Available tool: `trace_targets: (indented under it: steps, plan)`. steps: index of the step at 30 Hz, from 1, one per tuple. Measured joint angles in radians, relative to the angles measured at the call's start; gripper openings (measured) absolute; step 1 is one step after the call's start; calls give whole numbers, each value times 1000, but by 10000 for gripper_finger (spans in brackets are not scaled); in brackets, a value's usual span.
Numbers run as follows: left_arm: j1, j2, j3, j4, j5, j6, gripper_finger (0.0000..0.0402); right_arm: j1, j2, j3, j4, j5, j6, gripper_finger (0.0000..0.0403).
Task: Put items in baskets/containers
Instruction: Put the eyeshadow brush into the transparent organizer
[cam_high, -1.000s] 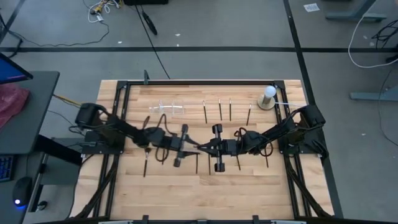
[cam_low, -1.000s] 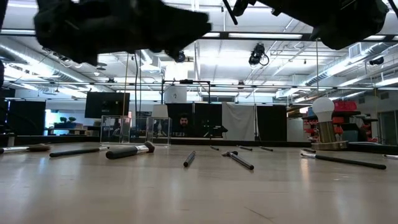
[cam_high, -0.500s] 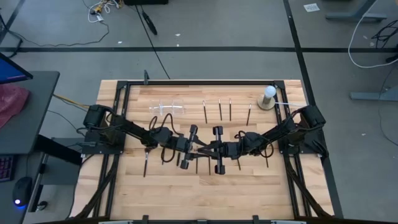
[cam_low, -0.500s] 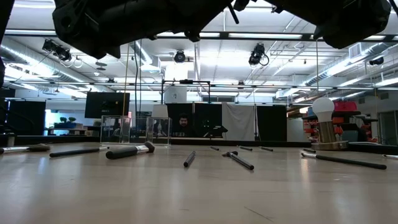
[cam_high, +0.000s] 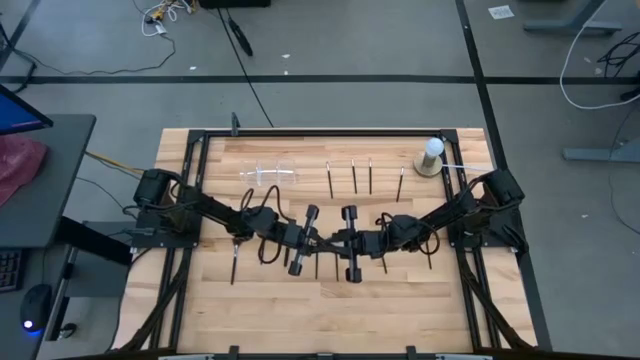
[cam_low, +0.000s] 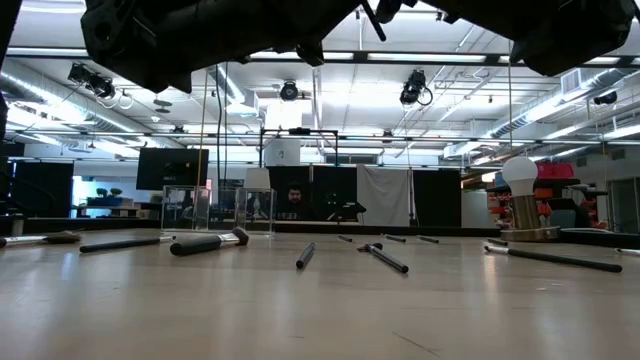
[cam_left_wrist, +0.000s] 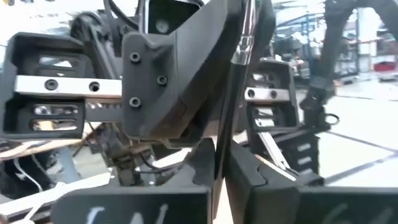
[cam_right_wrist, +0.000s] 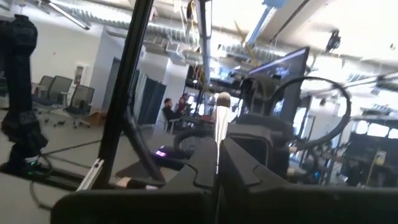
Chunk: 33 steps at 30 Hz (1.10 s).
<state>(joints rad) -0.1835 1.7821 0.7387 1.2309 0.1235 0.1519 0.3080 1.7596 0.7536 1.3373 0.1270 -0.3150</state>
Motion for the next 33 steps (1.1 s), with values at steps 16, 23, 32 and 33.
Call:
trace_targets:
  steps: [16,23,32,33]
  plan:
    - [-17,-228,0,-736,-327,-87,15,73,-55,-1,-297,351,75,124]
    - [47,-399,-130,-852,-415,-163,15,93,-72,-2,-397,405,115,158]
    - [329,-706,-336,-945,-446,-273,15,84,-72,-2,-434,407,153,155]
    - [370,-733,-339,-983,-453,-275,15,82,-72,-2,-435,407,153,153]
